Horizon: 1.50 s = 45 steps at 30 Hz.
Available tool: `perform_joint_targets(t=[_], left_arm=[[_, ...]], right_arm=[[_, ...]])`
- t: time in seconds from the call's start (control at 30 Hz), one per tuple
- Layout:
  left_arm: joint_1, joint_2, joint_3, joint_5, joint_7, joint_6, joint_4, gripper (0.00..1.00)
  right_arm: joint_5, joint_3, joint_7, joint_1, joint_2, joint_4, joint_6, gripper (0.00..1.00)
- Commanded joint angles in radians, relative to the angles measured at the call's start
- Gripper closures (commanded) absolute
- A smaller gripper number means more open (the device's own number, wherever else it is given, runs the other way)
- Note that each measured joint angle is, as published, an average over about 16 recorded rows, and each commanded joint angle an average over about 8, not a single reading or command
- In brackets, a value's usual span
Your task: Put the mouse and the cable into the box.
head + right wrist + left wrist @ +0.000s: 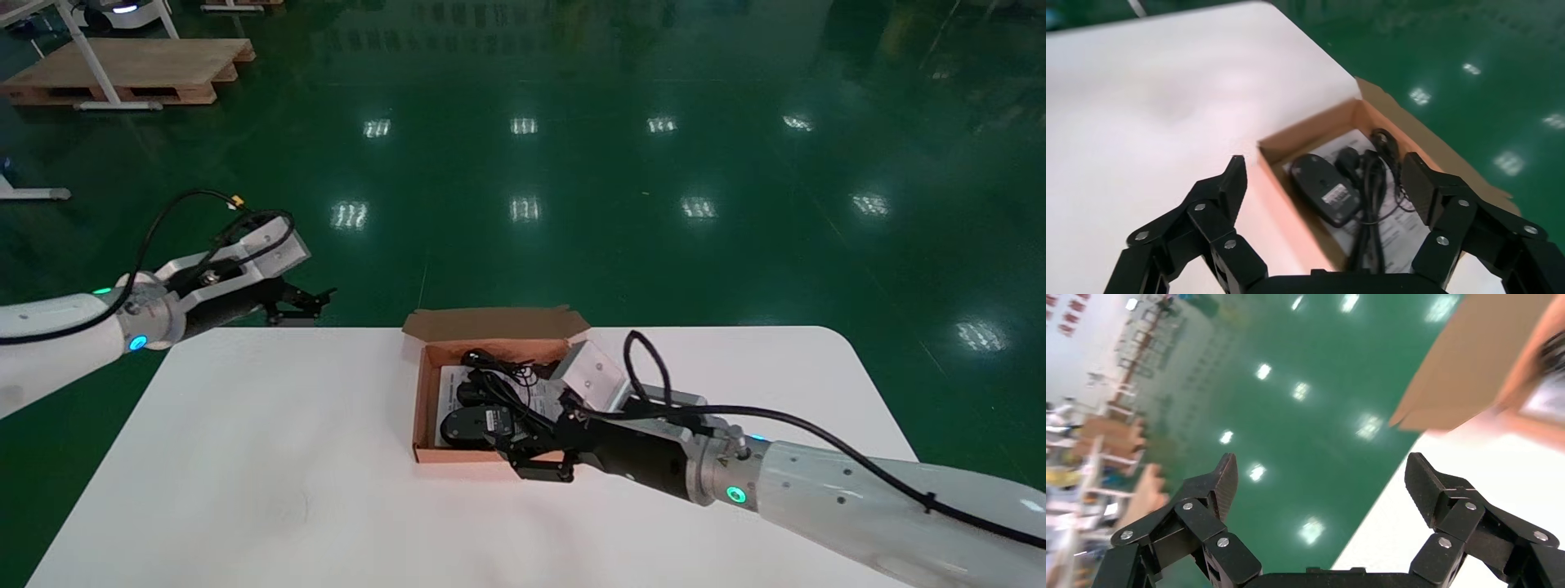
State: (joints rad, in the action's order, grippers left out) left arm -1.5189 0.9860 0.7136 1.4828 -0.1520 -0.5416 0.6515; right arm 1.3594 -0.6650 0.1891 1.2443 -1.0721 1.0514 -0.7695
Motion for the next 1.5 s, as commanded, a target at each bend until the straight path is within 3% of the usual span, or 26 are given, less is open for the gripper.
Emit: perform_joint_targets(t=[0.03, 1.1, 1.27, 1.5], left_arm=[[0.017, -0.015, -0.017, -0.029, 0.013, -0.037, 0.025, 0.0], [0.293, -0.247, -0.286, -0.496, 0.224, -0.629, 0.417, 0.0], [0.336, -0.283, -0.328, -0.569, 0.257, -0.722, 0.479, 0.0], [0.392, -0.331, -0.383, -0.664, 0.3, -0.842, 0.558, 0.0]], right_arm=[[-0.034, 0.021, 0.0, -0.009, 0.025, 0.013, -0.04, 0.0], [-0.582, 0.357, -0.001, -0.157, 0.426, 0.215, -0.672, 0.0], [-0.626, 0.383, -0.002, -0.169, 0.459, 0.231, -0.723, 0.0], [-0.629, 0.385, -0.002, -0.169, 0.461, 0.232, -0.726, 0.0]])
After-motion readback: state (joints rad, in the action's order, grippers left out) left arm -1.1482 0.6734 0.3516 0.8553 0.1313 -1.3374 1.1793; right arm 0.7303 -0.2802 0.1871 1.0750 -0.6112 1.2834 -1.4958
